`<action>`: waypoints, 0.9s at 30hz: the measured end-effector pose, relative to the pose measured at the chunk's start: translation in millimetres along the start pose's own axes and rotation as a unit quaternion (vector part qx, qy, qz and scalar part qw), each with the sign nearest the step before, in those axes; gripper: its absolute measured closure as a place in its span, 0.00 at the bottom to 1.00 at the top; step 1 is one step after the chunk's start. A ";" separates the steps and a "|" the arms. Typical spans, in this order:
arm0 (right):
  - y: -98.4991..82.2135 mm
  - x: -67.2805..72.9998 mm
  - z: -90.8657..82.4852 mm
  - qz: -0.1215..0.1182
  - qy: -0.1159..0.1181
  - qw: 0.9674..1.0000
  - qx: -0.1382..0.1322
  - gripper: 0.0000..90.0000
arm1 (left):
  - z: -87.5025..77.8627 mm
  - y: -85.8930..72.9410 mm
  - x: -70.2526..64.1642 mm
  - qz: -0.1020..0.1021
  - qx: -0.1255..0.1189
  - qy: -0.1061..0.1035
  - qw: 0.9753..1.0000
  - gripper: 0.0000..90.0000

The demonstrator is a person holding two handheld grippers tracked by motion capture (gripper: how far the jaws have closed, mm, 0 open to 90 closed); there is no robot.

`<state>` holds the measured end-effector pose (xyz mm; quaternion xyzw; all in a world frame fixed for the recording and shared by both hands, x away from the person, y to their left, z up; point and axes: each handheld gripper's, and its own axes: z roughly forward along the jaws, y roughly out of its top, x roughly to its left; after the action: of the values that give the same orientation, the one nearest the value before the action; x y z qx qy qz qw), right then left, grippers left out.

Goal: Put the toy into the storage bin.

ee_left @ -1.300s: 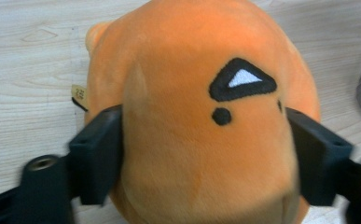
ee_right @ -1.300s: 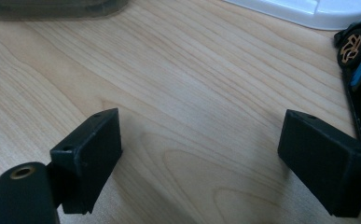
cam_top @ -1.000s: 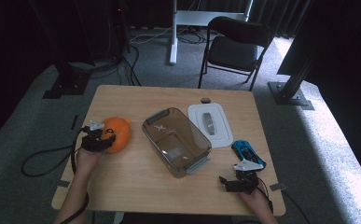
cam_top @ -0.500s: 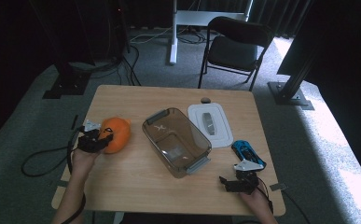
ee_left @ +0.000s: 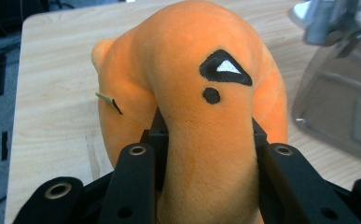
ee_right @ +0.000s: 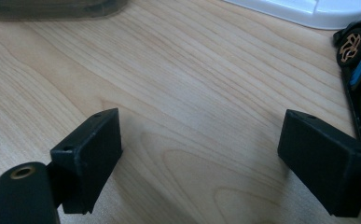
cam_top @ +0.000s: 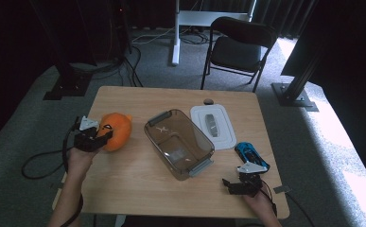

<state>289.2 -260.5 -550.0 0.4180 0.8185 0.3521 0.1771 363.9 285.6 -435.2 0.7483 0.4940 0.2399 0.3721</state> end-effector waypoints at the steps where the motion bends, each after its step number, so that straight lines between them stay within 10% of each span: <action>1: 0.0 0.0 0.0 0.000 0.000 1.000 0.000 0.14 | -2.7 2.3 -0.8 0.002 -0.003 0.001 1.000 0.76; 14: 0.0 0.0 0.0 0.000 0.000 1.000 0.000 0.14 | -28.4 27.4 -12.6 0.013 -0.018 0.005 1.000 0.76; 27: 0.0 0.0 0.0 0.000 0.000 1.000 0.000 0.14 | -41.3 49.5 -34.8 0.040 -0.062 -0.036 0.997 0.76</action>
<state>289.2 -260.6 -549.9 0.4177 0.8186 0.3520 0.1774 347.8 255.2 -370.5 0.7510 0.4339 0.2578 0.4258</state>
